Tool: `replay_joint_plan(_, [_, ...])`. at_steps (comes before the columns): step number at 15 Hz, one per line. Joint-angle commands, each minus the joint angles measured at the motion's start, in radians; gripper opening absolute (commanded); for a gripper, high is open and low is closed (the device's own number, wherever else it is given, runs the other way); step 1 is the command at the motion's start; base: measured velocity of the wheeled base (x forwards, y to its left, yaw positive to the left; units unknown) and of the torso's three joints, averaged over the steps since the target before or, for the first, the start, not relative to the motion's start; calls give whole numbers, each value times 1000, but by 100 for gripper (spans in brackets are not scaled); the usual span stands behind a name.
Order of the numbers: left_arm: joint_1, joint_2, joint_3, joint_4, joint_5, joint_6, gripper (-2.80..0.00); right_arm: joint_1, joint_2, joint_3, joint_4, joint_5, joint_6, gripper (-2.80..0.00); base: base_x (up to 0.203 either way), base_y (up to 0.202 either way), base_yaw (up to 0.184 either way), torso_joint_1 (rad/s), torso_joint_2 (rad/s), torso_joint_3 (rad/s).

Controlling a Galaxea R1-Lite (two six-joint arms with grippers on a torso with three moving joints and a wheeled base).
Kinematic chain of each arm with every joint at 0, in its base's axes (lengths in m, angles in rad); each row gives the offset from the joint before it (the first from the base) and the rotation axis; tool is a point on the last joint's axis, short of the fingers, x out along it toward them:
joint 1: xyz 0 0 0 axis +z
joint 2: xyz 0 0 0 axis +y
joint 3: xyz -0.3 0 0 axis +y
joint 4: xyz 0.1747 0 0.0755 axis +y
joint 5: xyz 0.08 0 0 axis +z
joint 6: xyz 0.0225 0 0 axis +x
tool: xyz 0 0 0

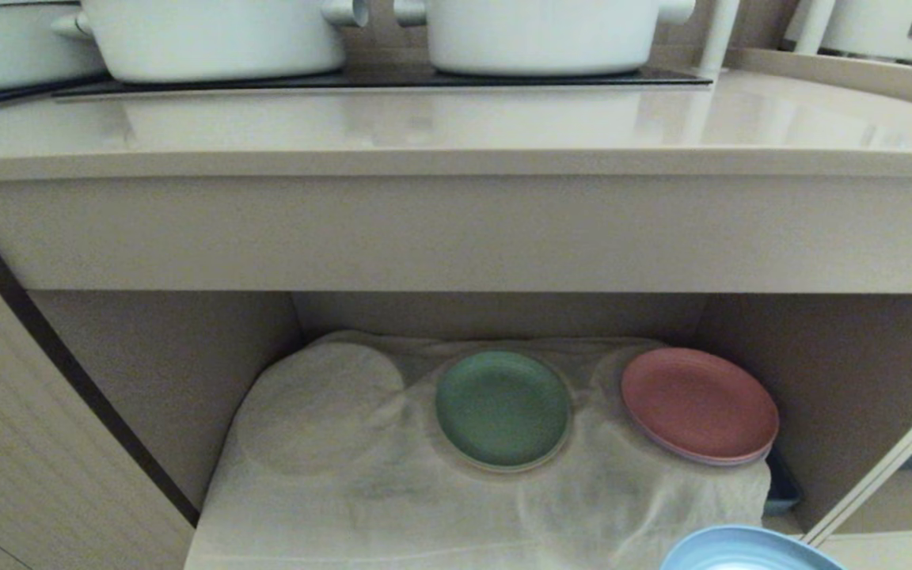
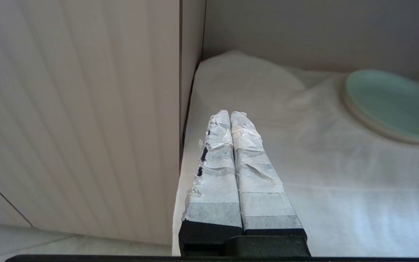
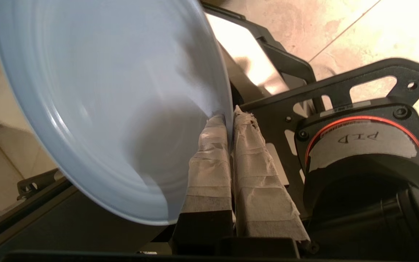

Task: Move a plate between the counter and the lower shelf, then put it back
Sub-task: Put the plate in the cupboard

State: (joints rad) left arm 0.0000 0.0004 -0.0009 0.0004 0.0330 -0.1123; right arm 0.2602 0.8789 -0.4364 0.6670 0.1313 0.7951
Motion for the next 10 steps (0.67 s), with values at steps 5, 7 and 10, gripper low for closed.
replay_joint_plan(5, [0,0,0,0,1,-1,-280,1,3,-1,3,1,3,-280,0,0,0,-12,70,42])
replay_joint_plan(7, [0,0,-1,0,1,-1,-280,0,3,-4,2,-1,3,-280,0,0,0,-2,8,40])
replay_joint_plan(10, [0,0,1,0,1,-1,-280,1,3,-5,3,-2,-1,-280,0,0,0,1,1,27])
